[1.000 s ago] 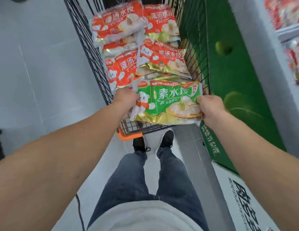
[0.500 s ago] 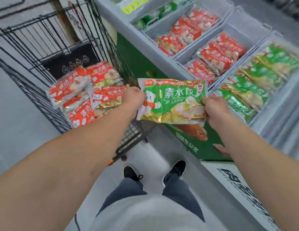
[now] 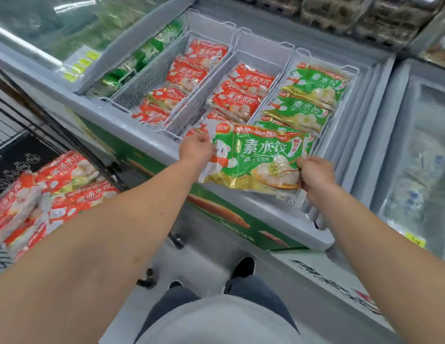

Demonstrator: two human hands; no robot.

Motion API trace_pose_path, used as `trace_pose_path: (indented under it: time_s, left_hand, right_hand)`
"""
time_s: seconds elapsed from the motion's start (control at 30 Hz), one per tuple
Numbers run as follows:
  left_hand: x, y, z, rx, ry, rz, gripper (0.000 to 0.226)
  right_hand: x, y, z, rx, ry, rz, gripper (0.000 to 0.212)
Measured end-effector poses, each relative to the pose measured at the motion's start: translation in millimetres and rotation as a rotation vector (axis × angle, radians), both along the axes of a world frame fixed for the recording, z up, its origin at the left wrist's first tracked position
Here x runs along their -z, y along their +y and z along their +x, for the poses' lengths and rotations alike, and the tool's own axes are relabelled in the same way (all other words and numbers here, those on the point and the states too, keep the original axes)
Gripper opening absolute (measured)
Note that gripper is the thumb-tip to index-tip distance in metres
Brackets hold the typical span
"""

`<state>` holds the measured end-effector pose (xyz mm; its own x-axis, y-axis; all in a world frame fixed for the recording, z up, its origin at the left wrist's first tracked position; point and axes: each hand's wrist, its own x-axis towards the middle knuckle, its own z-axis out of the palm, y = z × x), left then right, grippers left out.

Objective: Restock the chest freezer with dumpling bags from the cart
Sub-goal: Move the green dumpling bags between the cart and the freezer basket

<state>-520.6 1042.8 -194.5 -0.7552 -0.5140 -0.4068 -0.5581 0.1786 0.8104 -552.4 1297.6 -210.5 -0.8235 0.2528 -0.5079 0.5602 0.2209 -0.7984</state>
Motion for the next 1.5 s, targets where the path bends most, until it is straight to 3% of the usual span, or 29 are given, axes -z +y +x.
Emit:
trace_pose_path:
  time_s: [0.2,0.33,0.47,0.7,0.8,0.87,0.9,0.97,1.1,1.2,1.3,1.5]
  left_hand:
    - [4.3,43.8,-58.3,0.071,-0.028,-0.036,0.016]
    - [21.0,50.3,-87.1,0.119,-0.059,-0.033,0.025]
    - [39.6,48.5,-106.3,0.192,-0.105,-0.037,0.028]
    - [74.5,41.3,-145.3,0.341,-0.189,-0.053,0.030]
    - [88.4,34.2,-154.9,0.446,-0.248,-0.064,0.024]
    - [96.5,28.9,-163.4,0.676,-0.371,-0.230,0.005]
    - [97.4,26.9,-162.9,0.785,-0.412,-0.366,0.010]
    - [105.3,25.1,-164.6,0.941,-0.398,-0.570,0.042]
    - [120.1,37.0,-163.3,1.225,-0.189,-0.673,0.080]
    - [135.6,43.6,-157.2,1.444,-0.182,-0.765,0.107]
    - [149.4,44.0,-155.9,1.542,-0.259,-0.775,0.124]
    - [159.5,41.3,-154.4,1.538,-0.226,-0.793,0.125]
  right_hand:
    - [17.6,41.4,-30.5,0.053,-0.025,-0.001,0.015]
    - [33.3,50.7,-42.0,0.057,-0.047,0.035,0.012]
    - [48.9,49.8,-51.4,0.054,-0.090,0.099,0.031]
    - [60.2,29.4,-60.4,0.138,-0.146,0.209,0.025]
    - [63.2,22.5,-59.4,0.127,-0.216,0.232,0.014]
    - [69.5,18.7,-60.7,-0.027,-0.305,0.347,0.025]
    - [69.6,18.1,-59.5,-0.150,-0.319,0.440,0.038]
    - [74.2,14.1,-60.4,-0.314,-0.287,0.579,0.061]
    - [91.2,4.3,-70.2,-0.566,-0.207,0.655,0.091]
    - [108.9,0.9,-75.2,-0.752,-0.263,0.735,0.111]
    - [124.2,0.4,-71.0,-0.850,-0.308,0.799,0.117]
    - [139.0,0.1,-68.5,-0.836,-0.356,0.857,0.115]
